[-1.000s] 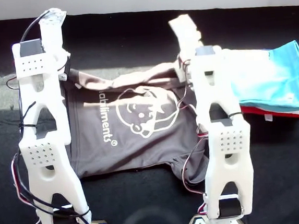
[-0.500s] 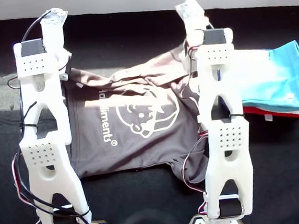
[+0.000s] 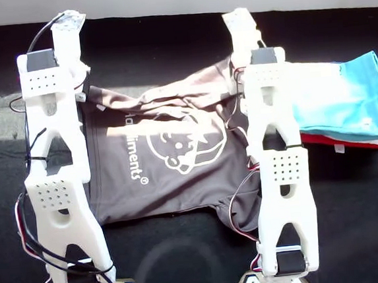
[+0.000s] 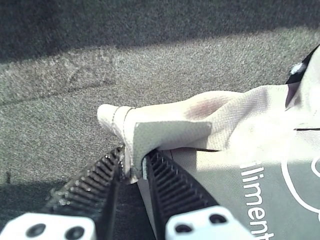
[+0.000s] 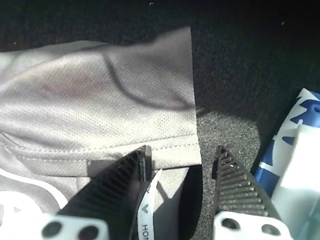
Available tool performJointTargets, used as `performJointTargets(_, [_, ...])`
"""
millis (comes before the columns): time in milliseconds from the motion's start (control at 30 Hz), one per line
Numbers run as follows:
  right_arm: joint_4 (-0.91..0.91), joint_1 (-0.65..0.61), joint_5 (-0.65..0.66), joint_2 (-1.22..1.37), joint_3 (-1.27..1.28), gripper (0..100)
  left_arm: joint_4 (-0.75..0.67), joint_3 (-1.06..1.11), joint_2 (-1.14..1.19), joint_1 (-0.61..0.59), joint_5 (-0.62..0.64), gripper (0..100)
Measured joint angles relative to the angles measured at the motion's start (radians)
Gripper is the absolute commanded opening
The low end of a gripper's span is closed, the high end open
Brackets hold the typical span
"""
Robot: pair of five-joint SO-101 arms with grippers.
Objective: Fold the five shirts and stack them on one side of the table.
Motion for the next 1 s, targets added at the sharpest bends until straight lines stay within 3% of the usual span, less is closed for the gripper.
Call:
performJointTargets(400, [-0.04,0.0,0.0,0.095,0.0,18.9,-0.003,0.0,0.0,0.0,0.0,1])
performJointTargets(567, [-0.069,0.0,0.0,0.11,0.0,0.0,-0.003,0.0,0.0,0.0,0.0,1])
performJointTargets(800, [-0.058,0.005,0.0,0.114,-0.104,0.8,-0.014,0.0,0.0,0.0,0.0,1])
performJointTargets(1000, [0.094,0.011,0.0,0.112,-0.259,0.9,-0.015,0.0,0.0,0.0,0.0,1])
